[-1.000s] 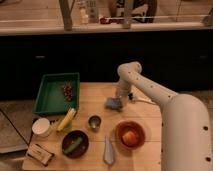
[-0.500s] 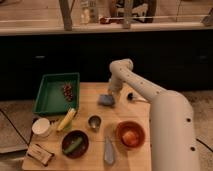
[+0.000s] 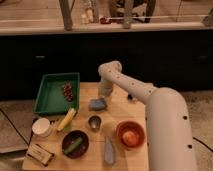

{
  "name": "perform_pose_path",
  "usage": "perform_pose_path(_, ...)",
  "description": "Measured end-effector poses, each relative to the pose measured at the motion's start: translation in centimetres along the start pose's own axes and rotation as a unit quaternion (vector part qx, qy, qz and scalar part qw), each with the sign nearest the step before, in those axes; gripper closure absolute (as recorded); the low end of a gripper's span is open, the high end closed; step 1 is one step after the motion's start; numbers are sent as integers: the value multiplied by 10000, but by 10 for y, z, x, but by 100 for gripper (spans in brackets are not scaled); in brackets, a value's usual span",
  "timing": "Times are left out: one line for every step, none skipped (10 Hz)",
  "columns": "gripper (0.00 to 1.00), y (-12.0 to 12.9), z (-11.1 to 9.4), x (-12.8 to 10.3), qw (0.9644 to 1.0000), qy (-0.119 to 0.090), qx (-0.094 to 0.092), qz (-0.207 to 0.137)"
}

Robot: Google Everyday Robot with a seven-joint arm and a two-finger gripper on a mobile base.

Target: Wipe table surface with sponge

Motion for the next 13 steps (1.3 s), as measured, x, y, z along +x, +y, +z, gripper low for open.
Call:
perform_pose_path(99,10,0,3,10000,-5,-30,7)
perform_pose_path(99,20,-2,9,10000,-7,-61,46)
perform_pose_path(99,35,-4,19,9999,1,-100,104)
perform_pose_path(99,53,-9,39,9996,32,-117,266)
perform_pose_path(99,64,-12,53,9991,57,-133,402)
perform_pose_path(99,68,-16,71,9983,92,-113,570)
perform_pose_path(99,66,-18,84,9978,109,-79,652)
perform_pose_path(99,65,-21,92,9972,119,-12,734)
perform_pose_path(99,66,-22,96,9969,123,18,781)
perform_pose_path(99,57,-22,97,9966,131,119,809)
perform_pose_path(99,48,-20,93,9967,123,160,787)
perform_pose_path(99,35,-18,87,9969,111,199,751)
perform_pose_path(99,19,-14,75,9976,79,222,656)
